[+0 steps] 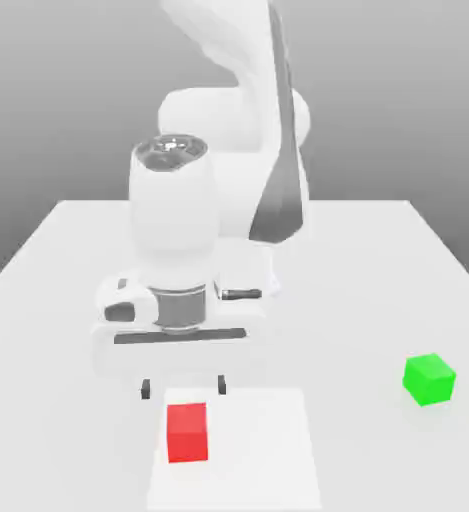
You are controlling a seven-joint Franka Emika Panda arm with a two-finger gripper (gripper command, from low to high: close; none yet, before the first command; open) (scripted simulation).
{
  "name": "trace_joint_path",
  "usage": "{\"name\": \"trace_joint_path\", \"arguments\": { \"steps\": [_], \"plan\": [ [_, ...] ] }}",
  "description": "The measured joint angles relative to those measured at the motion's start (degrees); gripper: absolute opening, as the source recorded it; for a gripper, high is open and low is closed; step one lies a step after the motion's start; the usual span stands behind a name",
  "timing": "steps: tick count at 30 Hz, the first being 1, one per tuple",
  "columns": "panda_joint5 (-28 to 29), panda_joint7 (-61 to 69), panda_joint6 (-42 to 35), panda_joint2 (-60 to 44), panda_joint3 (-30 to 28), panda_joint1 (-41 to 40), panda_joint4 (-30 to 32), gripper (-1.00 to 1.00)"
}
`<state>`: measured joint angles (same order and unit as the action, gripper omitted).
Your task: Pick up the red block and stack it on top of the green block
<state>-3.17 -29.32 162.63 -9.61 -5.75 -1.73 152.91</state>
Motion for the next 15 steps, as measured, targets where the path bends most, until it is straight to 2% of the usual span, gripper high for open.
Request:
{"name": "trace_joint_path", "arguments": {
  "steps": [2, 3, 10, 15],
  "plan": [
    [-1.3, 1.0, 3.5, -4.2, 1.2, -0.9, -0.5, 0.0],
    [-1.8, 1.4, 5.1, -6.1, 1.7, -1.3, -0.8, -1.0],
    [-1.8, 1.3, 5.4, -6.5, 2.0, -1.5, -0.9, -1.0],
    [1.2, -0.9, -2.1, 2.4, 0.5, -0.8, 0.5, -1.0]
  ]
}}
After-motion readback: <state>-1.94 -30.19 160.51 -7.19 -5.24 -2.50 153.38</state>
